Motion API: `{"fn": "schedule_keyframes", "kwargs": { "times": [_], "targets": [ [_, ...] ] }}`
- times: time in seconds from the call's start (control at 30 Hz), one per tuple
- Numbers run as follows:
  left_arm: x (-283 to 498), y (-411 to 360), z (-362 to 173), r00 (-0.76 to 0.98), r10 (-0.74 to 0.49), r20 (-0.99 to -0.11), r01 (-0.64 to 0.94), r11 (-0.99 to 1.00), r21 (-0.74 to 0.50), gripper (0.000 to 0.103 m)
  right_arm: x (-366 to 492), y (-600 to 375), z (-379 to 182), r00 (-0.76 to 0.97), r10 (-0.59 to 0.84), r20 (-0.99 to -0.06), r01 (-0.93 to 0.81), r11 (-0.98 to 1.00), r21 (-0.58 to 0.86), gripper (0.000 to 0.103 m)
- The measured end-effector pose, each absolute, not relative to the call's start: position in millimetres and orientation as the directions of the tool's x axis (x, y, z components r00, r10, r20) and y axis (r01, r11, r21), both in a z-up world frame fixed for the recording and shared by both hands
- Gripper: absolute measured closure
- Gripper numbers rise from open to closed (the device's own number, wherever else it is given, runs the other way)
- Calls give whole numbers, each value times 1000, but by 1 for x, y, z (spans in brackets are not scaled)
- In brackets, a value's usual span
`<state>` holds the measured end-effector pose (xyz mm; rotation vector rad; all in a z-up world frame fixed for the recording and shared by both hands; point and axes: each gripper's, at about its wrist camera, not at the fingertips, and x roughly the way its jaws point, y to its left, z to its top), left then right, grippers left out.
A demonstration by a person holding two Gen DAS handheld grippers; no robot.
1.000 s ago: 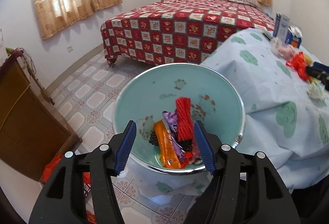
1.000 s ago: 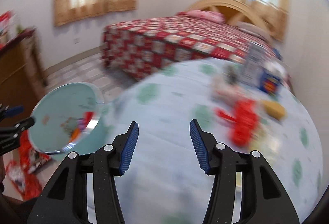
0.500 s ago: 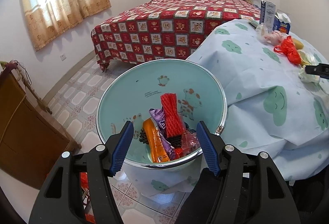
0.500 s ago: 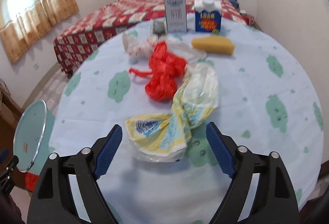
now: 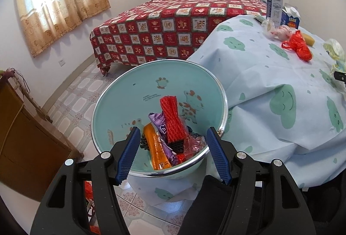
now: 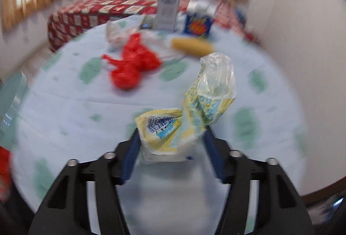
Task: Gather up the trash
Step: 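Grasp the yellow-printed plastic bag with the right tool while the left tool moves to the table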
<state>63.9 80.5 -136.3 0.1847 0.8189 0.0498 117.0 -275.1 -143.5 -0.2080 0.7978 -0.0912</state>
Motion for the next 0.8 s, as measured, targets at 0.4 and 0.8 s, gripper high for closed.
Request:
{"fn": "schedule_keyframes", "kwargs": {
  "times": [0.4,0.8],
  "targets": [
    [71,64,-132,696,109,-710,41,981,190,40,115,-341,-147,681,-33,-732,206,967,148,37],
    [93,0,-120,713,17,-701,132,978,159,40,118,-345,-148,695,5,-719,152,976,153,78]
  ]
}}
